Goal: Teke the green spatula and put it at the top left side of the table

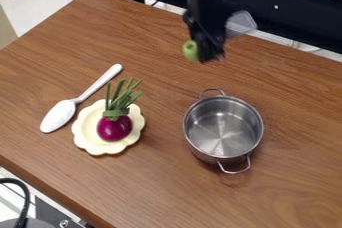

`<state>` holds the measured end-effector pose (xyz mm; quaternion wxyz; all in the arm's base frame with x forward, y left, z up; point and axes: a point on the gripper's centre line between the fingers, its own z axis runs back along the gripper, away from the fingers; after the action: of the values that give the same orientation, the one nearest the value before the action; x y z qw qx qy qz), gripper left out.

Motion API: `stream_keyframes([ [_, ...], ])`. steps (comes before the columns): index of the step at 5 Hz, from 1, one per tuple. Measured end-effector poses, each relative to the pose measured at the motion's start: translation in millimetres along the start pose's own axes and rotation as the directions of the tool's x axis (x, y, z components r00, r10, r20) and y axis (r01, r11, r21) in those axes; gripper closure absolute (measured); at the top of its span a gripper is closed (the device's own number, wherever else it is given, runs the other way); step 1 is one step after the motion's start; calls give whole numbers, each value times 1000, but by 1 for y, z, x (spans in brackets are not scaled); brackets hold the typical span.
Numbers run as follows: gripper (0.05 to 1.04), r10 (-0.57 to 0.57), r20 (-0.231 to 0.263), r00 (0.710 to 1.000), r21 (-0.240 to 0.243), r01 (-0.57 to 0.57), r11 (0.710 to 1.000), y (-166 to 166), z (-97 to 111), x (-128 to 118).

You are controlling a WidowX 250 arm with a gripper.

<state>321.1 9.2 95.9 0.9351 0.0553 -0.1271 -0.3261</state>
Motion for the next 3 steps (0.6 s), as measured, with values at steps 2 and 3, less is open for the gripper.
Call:
stream_keyframes([
  [2,746,49,-42,998,-28,-50,998,56,-15,-34],
  [3,746,45,-57,997,-30,-47,998,80,-23,-55],
])
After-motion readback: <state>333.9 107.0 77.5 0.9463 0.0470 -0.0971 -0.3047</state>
